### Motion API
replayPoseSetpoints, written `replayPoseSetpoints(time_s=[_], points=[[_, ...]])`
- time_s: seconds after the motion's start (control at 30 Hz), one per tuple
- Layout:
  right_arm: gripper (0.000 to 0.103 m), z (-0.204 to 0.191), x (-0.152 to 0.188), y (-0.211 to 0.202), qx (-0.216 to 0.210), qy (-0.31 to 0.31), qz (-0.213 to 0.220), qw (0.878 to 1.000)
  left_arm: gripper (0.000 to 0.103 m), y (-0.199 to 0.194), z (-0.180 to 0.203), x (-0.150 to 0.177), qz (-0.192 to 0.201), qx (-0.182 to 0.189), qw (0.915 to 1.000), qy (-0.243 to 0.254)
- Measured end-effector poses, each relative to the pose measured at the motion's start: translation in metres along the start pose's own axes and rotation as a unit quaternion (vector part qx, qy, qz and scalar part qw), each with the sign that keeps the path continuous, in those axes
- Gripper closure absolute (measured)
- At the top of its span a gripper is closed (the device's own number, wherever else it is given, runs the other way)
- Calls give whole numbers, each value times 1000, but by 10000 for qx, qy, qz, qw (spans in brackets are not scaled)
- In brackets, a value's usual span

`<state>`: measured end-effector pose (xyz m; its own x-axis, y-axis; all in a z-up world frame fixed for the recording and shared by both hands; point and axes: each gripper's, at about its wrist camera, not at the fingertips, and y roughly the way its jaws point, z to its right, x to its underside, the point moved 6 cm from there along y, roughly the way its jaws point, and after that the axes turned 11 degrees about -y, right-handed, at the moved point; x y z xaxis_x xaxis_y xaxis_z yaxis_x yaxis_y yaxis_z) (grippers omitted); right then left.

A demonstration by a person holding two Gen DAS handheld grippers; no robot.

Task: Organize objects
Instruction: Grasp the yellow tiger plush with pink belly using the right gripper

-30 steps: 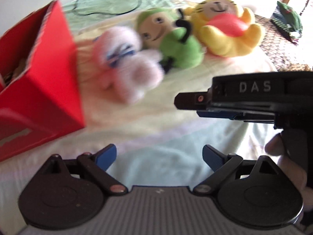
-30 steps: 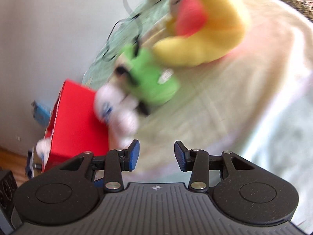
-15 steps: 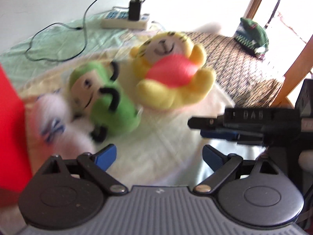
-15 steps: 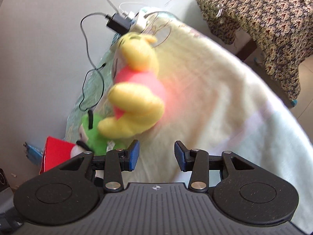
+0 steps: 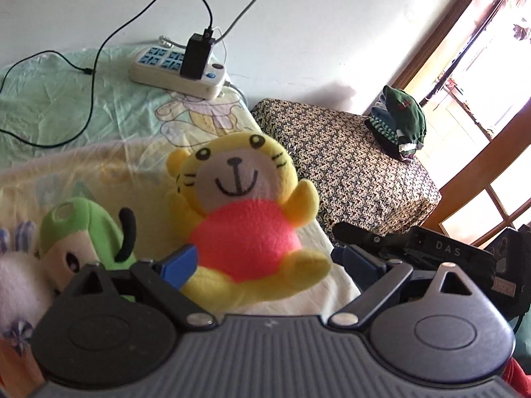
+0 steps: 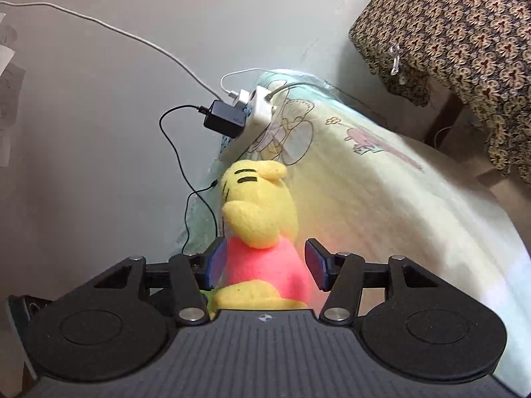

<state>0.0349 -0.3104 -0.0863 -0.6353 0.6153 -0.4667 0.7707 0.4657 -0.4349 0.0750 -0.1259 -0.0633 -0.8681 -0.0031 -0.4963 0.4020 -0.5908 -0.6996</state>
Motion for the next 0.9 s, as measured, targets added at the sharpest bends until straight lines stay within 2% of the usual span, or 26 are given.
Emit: replayPoseSetpoints(time_s=[0.07,0.3,0.47,0.53,0.77,0.9], points=[[46,-1,1,12,-141,50,-184,9997,8,11,-1,-6,-65,-5,10000,6],[41,8,-1,51,-166,71,-652,9977,8,51,-21,-8,-474,-166,9986,-144],[38,5,3,70,-340,116,-852,9957,10,59,-16,-9,-427,-287,9985,195],[42,3,5,77,-434,148,-946,9945,10,63,-14,-9,-422,-347,9981,287],[50,-5,4,69,-448,-8,-936,9946,10,66,-12,-8,-433,-425,9970,476],[50,-13,5,53,-373,-116,-867,9955,17,59,-9,-5,-490,-304,9975,399]])
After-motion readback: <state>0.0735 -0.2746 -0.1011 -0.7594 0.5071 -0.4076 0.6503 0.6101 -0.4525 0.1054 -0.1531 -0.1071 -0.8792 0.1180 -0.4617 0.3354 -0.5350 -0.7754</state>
